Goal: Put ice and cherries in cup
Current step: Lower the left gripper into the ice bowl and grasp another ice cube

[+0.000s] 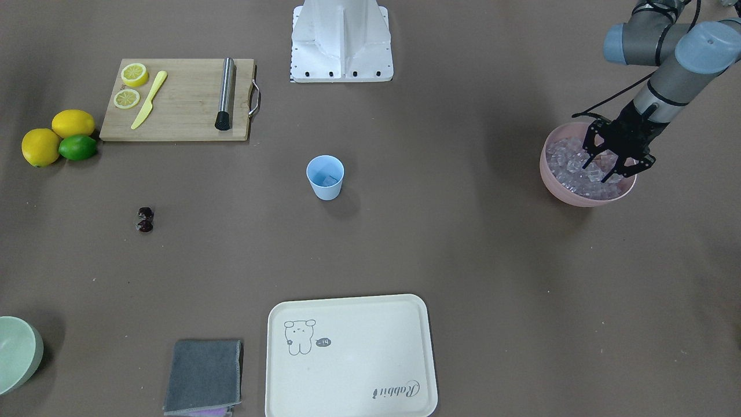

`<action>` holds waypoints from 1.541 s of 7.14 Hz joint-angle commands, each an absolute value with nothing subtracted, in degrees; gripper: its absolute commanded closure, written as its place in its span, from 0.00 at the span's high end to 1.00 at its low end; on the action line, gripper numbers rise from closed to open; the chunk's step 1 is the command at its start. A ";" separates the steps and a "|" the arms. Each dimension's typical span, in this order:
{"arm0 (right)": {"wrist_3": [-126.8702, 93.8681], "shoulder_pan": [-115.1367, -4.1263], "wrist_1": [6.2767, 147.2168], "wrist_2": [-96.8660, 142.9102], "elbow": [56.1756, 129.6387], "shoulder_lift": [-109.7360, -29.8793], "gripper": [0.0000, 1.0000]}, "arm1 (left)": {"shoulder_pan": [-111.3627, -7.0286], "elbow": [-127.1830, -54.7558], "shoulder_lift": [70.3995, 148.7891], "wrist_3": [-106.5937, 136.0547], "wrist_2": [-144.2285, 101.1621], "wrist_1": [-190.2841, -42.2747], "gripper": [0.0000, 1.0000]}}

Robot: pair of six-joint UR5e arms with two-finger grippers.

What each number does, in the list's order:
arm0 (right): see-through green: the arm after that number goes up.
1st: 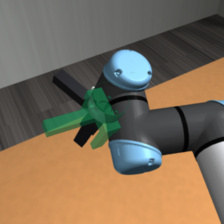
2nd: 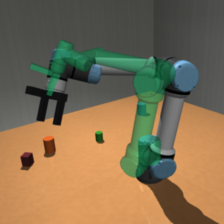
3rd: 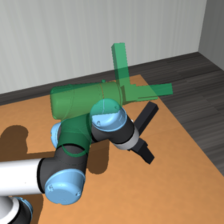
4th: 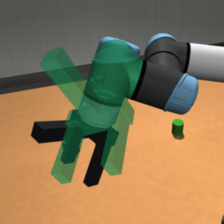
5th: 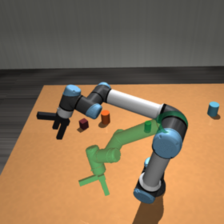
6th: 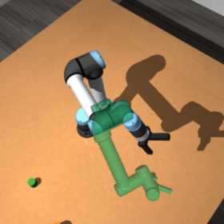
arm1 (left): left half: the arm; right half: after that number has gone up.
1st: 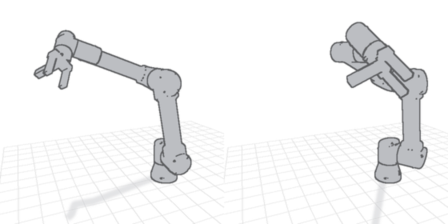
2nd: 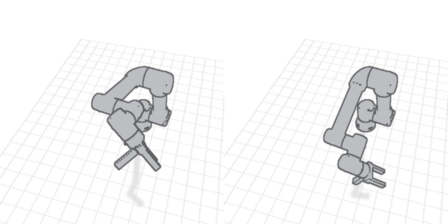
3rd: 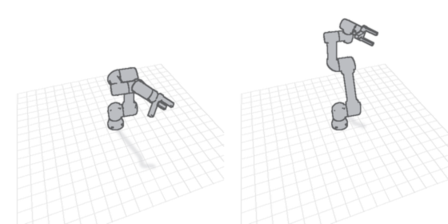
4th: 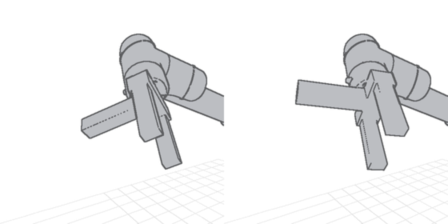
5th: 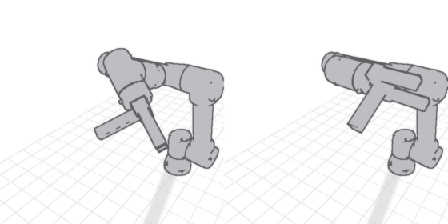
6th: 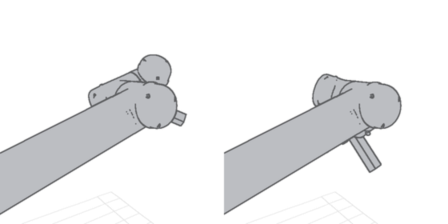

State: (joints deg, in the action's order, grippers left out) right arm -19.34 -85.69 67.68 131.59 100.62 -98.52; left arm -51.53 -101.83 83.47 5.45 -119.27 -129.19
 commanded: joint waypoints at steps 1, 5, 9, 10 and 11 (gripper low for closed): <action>-19.34 -85.69 67.68 131.66 100.63 -98.53 1.00 | -51.50 -101.69 83.32 5.45 -119.18 -129.11 0.48; -19.34 -85.69 67.68 131.66 100.63 -98.53 1.00 | -54.64 -102.83 83.23 5.45 -125.39 -128.85 0.68; -19.34 -85.69 67.68 131.66 100.63 -98.53 1.00 | -58.79 -104.68 79.65 -4.15 -127.45 -128.85 0.62; -19.34 -85.69 67.68 131.66 100.55 -98.53 1.00 | -58.71 -104.42 79.54 -4.57 -127.01 -128.76 0.60; -19.34 -85.69 67.68 131.66 100.55 -98.53 1.00 | -58.19 -104.41 79.37 -4.74 -124.30 -128.76 0.59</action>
State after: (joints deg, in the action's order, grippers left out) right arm -19.34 -85.69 67.68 131.66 100.59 -98.53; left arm -58.41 -104.49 79.80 -3.55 -126.54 -128.80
